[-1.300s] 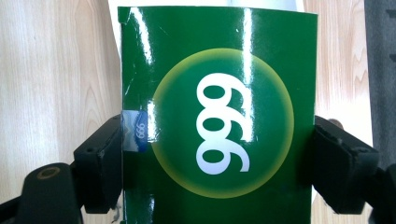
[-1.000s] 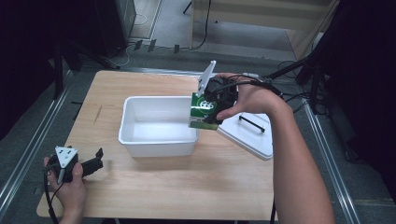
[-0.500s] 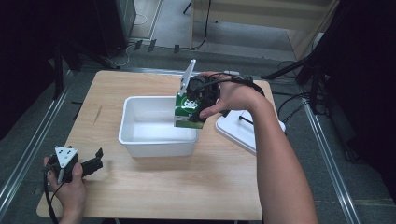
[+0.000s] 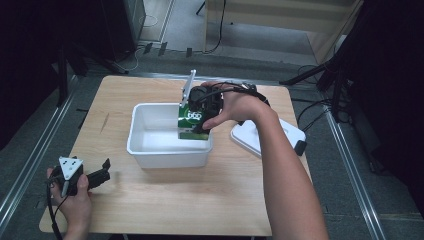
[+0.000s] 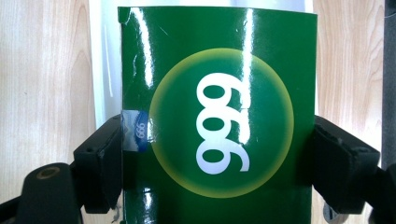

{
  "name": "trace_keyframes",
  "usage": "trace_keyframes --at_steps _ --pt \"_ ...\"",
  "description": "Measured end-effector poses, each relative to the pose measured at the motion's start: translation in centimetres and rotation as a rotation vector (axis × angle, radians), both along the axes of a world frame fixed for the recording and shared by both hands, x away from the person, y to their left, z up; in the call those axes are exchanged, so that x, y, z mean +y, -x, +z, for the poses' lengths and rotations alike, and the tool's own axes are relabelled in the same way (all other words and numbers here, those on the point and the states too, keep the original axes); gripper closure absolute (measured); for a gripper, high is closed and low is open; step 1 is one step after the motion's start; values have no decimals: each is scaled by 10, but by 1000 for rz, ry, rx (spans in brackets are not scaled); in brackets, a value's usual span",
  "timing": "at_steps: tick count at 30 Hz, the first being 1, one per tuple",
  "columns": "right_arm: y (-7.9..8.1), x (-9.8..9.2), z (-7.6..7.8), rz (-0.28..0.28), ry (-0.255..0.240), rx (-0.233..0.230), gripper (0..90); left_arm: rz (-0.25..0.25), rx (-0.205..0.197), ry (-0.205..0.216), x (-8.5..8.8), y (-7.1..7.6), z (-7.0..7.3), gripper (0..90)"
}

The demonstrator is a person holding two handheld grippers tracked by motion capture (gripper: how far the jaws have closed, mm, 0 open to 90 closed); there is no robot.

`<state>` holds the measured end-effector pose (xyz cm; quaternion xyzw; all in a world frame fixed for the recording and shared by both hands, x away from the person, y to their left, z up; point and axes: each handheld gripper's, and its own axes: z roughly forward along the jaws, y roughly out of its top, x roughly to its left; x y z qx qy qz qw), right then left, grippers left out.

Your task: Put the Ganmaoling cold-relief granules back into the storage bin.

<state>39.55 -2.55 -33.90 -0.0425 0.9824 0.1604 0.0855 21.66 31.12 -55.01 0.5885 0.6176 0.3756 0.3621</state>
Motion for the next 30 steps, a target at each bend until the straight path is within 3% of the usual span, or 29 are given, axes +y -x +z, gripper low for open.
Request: trace_keyframes --at_steps 11,17,18,19,26,30 --pt "-2 1 -17 2 18 -17 164 0 -4 -1 0 0 0 0" --pt "-5 -3 -30 -12 -8 -20 164 3 -6 -1 -1 0 0 0" --pt "-7 -2 -32 7 -15 -20 164 3 -5 -3 0 0 0 0" --pt "-6 -2 -34 -13 -6 -20 164 4 -6 1 -1 0 0 0" --pt "-8 7 -51 16 30 -8 162 3 -4 0 -1 0 0 0" --pt "-13 9 -59 -3 37 1 162 2 -4 0 0 0 0 0"
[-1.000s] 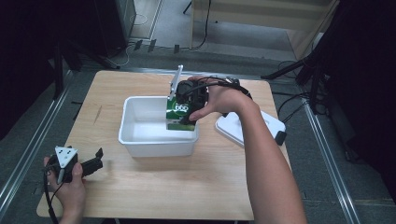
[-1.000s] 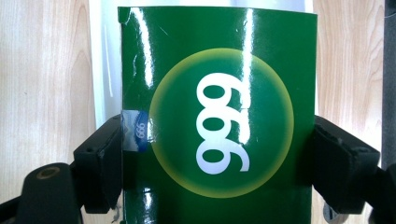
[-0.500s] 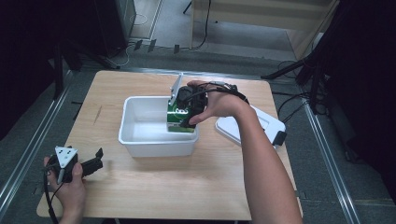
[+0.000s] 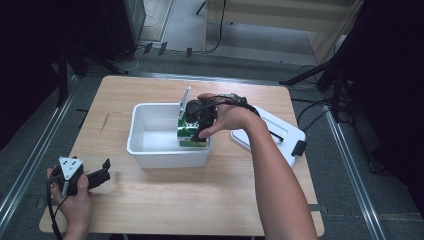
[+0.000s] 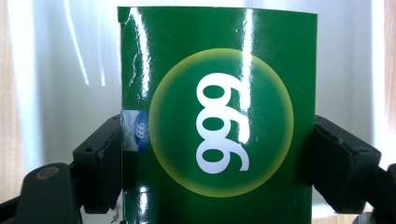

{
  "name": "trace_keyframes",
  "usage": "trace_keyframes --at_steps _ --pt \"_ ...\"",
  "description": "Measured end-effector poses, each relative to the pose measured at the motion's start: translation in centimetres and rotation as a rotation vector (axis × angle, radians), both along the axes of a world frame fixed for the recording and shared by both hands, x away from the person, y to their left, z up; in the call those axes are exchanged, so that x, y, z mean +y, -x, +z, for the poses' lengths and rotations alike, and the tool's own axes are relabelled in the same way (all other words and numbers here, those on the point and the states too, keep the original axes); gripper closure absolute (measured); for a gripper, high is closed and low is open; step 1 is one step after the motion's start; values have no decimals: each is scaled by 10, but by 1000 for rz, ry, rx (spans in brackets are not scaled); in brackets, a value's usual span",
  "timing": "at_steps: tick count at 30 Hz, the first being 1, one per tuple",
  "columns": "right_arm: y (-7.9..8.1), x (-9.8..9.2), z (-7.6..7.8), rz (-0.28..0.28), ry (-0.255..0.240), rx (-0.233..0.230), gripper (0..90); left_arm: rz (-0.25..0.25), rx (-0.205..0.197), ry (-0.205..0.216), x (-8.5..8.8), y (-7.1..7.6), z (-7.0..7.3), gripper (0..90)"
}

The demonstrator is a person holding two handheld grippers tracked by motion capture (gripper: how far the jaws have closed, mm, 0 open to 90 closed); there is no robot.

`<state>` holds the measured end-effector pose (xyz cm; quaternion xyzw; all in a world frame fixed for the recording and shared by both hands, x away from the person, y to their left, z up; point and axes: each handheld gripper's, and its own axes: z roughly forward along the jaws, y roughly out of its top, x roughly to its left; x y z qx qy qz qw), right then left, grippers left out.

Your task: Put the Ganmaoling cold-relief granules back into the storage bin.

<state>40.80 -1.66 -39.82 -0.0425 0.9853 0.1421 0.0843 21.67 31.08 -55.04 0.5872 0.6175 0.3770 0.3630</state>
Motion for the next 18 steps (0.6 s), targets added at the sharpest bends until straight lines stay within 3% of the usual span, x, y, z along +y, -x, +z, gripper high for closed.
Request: trace_keyframes --at_steps 3,4,6,18 --pt "-2 1 -7 -32 8 8 161 1 -2 4 1 0 0 0" --pt "-4 2 -9 -13 2 0 161 1 -2 5 1 0 0 0" --pt "-4 3 -12 -32 14 2 161 0 -3 5 1 0 0 0" --pt "-6 12 -29 -19 73 -15 158 1 -3 3 1 0 0 0"
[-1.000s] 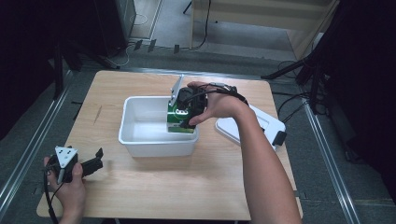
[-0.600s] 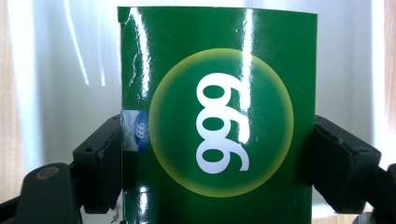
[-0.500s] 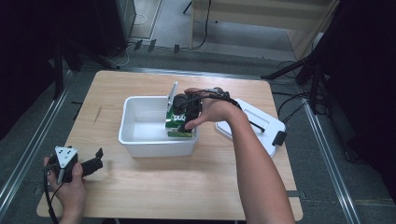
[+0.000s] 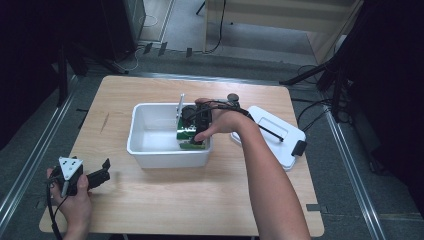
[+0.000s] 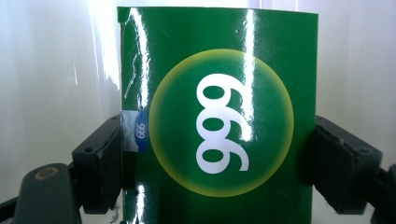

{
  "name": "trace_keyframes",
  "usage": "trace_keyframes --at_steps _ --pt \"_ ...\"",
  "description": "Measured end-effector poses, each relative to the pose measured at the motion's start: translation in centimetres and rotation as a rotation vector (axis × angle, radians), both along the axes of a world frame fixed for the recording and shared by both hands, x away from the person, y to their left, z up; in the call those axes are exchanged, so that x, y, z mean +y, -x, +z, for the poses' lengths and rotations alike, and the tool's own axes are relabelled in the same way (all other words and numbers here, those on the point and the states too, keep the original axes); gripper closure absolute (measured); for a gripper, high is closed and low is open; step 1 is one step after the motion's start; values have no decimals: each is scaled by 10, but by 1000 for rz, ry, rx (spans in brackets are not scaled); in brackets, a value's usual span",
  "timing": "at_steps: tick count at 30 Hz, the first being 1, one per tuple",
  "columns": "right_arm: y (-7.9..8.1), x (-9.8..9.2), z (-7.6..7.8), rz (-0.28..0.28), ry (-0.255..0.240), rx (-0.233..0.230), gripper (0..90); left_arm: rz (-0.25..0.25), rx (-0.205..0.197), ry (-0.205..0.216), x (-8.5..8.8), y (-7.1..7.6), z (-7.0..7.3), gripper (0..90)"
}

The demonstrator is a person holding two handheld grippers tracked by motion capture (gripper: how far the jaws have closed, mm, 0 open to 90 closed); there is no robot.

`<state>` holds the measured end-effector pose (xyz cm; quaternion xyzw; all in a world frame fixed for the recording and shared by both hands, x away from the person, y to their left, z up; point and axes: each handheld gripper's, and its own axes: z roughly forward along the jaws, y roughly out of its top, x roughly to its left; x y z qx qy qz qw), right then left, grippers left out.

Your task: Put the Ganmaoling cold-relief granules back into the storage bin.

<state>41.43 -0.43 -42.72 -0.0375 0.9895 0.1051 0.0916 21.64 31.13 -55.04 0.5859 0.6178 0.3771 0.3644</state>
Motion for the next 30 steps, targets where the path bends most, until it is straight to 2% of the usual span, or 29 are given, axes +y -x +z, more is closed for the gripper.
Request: trace_keyframes --at_steps 11,20,22,25,27,30 --pt "-1 4 -10 -3 46 2 154 0 0 -1 0 0 0 0" --pt "-4 4 -12 -18 68 31 148 -1 1 1 0 0 0 0" --pt "-5 4 -12 -22 67 29 147 -1 1 1 0 0 0 0" --pt "-4 1 -10 -30 49 5 206 -1 1 1 0 0 0 0" --pt "-5 0 -9 -30 49 7 204 -1 1 1 0 0 0 0" --pt "-2 -3 -9 -35 41 7 153 -1 2 1 0 0 0 0"
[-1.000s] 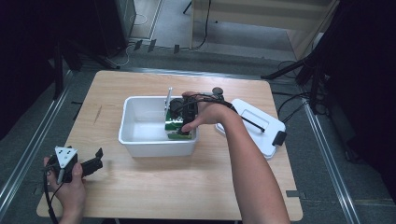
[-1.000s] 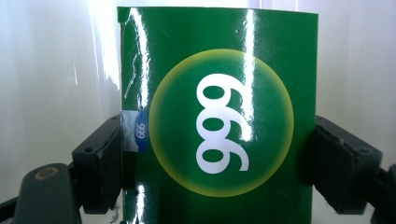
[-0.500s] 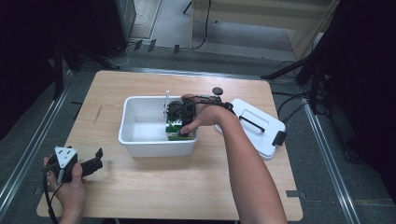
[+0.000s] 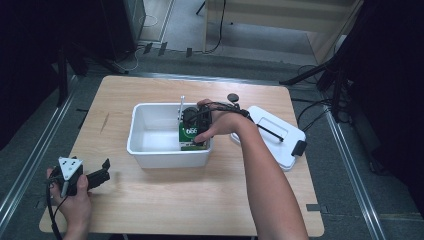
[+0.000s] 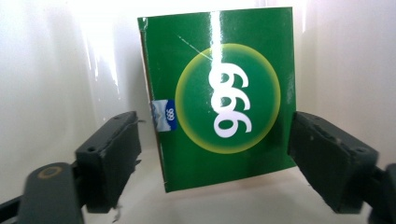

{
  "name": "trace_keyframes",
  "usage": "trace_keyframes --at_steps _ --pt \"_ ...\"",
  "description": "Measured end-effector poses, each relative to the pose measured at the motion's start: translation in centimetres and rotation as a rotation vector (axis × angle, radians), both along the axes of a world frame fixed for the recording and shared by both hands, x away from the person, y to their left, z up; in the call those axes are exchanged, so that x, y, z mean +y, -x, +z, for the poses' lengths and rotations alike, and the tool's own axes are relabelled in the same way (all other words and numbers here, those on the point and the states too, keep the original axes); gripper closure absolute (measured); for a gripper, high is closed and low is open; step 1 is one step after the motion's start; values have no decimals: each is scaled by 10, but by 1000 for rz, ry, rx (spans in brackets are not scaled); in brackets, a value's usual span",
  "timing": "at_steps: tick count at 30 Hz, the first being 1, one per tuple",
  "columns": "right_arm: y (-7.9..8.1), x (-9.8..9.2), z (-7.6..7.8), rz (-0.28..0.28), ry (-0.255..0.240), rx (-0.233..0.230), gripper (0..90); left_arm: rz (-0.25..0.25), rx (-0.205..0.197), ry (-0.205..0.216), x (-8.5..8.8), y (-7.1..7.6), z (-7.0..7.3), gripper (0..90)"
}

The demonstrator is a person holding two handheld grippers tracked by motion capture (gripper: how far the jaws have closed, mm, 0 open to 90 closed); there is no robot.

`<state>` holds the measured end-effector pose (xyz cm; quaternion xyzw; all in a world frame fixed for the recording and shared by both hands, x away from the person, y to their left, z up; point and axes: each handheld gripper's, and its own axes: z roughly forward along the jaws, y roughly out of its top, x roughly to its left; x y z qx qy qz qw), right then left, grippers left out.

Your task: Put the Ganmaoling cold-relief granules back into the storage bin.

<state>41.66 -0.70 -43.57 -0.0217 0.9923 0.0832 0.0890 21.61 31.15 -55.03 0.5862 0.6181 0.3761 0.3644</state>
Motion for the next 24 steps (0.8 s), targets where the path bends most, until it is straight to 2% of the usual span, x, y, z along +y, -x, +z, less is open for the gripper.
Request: trace_keyframes --at_steps 5,6,8,9,13,18,21,24 --pt "4 -4 7 -7 -25 -15 119 1 -2 -1 0 0 0 0" --pt "5 -6 13 -6 -51 -22 82 0 0 0 0 0 0 0" --pt "6 -7 15 -6 -56 -24 65 0 1 0 0 0 0 0" --pt "7 -11 21 -21 -70 -27 29 0 1 -1 0 0 0 0" --pt "9 -18 29 -37 -90 -33 0 1 -2 -2 0 0 0 0" --pt "11 -29 40 -68 -118 -49 0 0 0 -4 -1 0 0 0" --pt "12 -37 47 -93 -139 -42 0 1 -2 -4 -1 0 0 0" --pt "12 -47 53 -112 -143 -50 0 0 1 -5 -1 0 0 0"
